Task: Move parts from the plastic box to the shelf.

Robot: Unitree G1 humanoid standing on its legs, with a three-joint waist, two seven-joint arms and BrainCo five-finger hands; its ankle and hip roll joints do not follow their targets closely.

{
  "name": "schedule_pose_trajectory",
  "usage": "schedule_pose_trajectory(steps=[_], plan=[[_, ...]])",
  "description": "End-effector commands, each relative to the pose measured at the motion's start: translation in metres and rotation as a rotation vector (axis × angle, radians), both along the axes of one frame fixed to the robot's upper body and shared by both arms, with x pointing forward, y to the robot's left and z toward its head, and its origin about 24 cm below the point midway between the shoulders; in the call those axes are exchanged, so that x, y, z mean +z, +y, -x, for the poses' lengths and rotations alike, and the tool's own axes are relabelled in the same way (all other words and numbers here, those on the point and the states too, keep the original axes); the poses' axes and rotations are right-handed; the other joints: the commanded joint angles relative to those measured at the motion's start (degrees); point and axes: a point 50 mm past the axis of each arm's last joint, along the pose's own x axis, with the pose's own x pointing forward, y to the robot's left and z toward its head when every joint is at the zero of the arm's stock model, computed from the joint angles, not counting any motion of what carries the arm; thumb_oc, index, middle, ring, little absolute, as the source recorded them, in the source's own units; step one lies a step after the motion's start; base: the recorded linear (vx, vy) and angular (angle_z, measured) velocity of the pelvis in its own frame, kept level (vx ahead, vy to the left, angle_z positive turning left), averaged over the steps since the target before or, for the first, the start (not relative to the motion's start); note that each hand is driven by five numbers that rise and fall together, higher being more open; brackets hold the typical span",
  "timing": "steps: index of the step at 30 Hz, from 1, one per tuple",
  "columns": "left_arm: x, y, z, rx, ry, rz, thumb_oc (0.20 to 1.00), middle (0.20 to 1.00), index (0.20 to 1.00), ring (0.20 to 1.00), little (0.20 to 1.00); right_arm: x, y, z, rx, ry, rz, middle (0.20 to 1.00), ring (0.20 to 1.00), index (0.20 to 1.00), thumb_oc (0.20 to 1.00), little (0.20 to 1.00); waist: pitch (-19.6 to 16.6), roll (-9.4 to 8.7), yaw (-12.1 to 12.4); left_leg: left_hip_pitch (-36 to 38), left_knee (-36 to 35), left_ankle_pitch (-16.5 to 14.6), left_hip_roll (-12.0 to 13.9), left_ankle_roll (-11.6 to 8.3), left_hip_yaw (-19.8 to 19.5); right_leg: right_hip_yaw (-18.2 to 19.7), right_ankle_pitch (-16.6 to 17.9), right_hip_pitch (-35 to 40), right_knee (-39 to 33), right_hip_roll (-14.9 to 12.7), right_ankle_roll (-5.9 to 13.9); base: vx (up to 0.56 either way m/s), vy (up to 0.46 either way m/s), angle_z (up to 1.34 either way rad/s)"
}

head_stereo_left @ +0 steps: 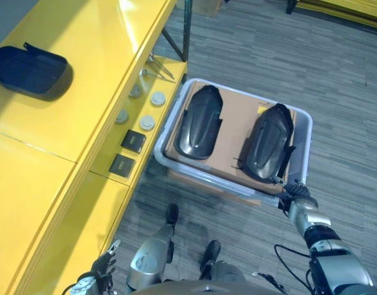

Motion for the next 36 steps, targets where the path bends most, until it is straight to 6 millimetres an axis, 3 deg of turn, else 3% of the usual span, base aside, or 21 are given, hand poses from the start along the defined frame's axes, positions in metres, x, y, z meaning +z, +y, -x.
schedule_pose_trajectory(steps=[1, 4, 5, 7, 21, 27, 28, 31, 36], plan=[[0.007, 0.005, -0.021, -0.031, -0.047, -0.029, 1.0, 1.0, 1.0, 1.0, 1.0, 0.0, -0.007, 0.003, 0.02, 0.021, 0.03, 1.0, 1.0, 1.0, 1.0, 1.0, 0.2, 0.31, 1.7, -1.0, 7.6, -7.2, 3.2, -1.38, 0.8, 1.0, 8.5, -7.8, -0.4, -3.8, 1.72, -0.04, -0.023, 0.09], [0.009, 0.007, -0.025, -0.031, -0.055, -0.038, 1.0, 1.0, 1.0, 1.0, 1.0, -0.001, -0.007, 0.002, 0.014, 0.014, 0.021, 1.0, 1.0, 1.0, 1.0, 1.0, 0.5, 0.01, 1.9, -1.6, 7.8, -7.2, 3.1, -1.3, 0.7, 1.0, 8.7, -8.2, -0.5, -3.8, 1.83, -0.03, -0.021, 0.11], [0.01, 0.008, -0.027, -0.031, -0.058, -0.04, 1.0, 1.0, 1.0, 1.0, 1.0, 0.0, -0.006, 0.001, 0.016, 0.009, 0.02, 0.849, 0.849, 0.849, 0.849, 0.849, 0.7, -0.11, 2.0, -1.9, 7.9, -7.2, 3.1, -1.27, 0.6, 0.9, 8.8, -8.4, -0.5, -3.8, 1.88, -0.04, -0.024, 0.06], [0.012, 0.01, -0.031, -0.034, -0.064, -0.047, 1.0, 1.0, 1.0, 1.0, 1.0, 0.002, -0.007, -0.002, 0.013, -0.012, 0.018, 0.2, 0.2, 0.2, 0.2, 0.2, 1.0, -0.32, 2.1, -2.3, 8.0, -7.2, 3.1, -1.22, 0.5, 0.9, 8.9, -8.7, -0.6, -3.8, 1.96, -0.05, -0.026, 0.02], [0.016, 0.011, -0.039, -0.041, -0.101, -0.039, 1.0, 1.0, 1.0, 1.0, 1.0, 0.027, -0.002, -0.021, 0.026, -0.122, 0.035, 0.2, 0.2, 0.2, 0.2, 0.2, 1.1, -0.83, 1.7, -2.8, 7.7, -7.1, 3.3, -1.26, 1.1, 1.3, 9.1, -9.5, -0.7, -3.5, 1.86, -0.01, -0.003, 0.0], [0.025, 0.005, -0.049, -0.045, -0.207, 0.044, 1.0, 1.0, 1.0, 1.0, 1.0, 0.049, -0.004, -0.028, 0.008, -0.243, 0.065, 0.2, 0.2, 0.2, 0.2, 0.2, -0.1, -0.84, 1.1, -1.1, 7.1, -7.3, 3.8, -1.54, 1.9, 1.5, 8.8, -8.4, -1.0, -3.3, 1.65, 0.0, 0.003, -0.02], [0.037, -0.002, -0.062, -0.061, -0.305, 0.105, 1.0, 1.0, 1.0, 1.0, 1.0, 0.058, -0.004, -0.027, 0.028, -0.286, 0.1, 0.2, 0.2, 0.2, 0.2, 0.2, -1.1, -0.75, 0.9, 0.5, 6.6, -7.7, 4.1, -1.68, 2.2, 1.6, 8.6, -7.3, -1.2, -3.2, 1.63, 0.03, 0.009, -0.07], [0.052, -0.01, -0.076, -0.09, -0.403, 0.163, 1.0, 1.0, 1.0, 1.0, 1.0, 0.063, -0.003, -0.023, 0.052, -0.311, 0.129, 0.2, 0.2, 0.2, 0.2, 0.2, -2.5, -0.77, 0.5, 1.6, 6.0, -7.6, 4.2, -1.7, 2.6, 1.6, 8.7, -6.6, -1.4, -3.3, 1.64, 0.05, 0.009, -0.03], [0.11, -0.028, -0.119, -0.175, -0.681, 0.24, 1.0, 1.0, 1.0, 1.0, 1.0, 0.064, 0.001, -0.014, 0.094, -0.346, 0.148, 0.2, 0.2, 0.2, 0.2, 0.2, -5.7, -0.75, 0.0, 4.6, 4.5, -7.7, 4.6, -1.74, 3.2, 1.7, 8.6, -4.4, -2.1, -3.1, 1.59, 0.06, 0.003, -0.1]])
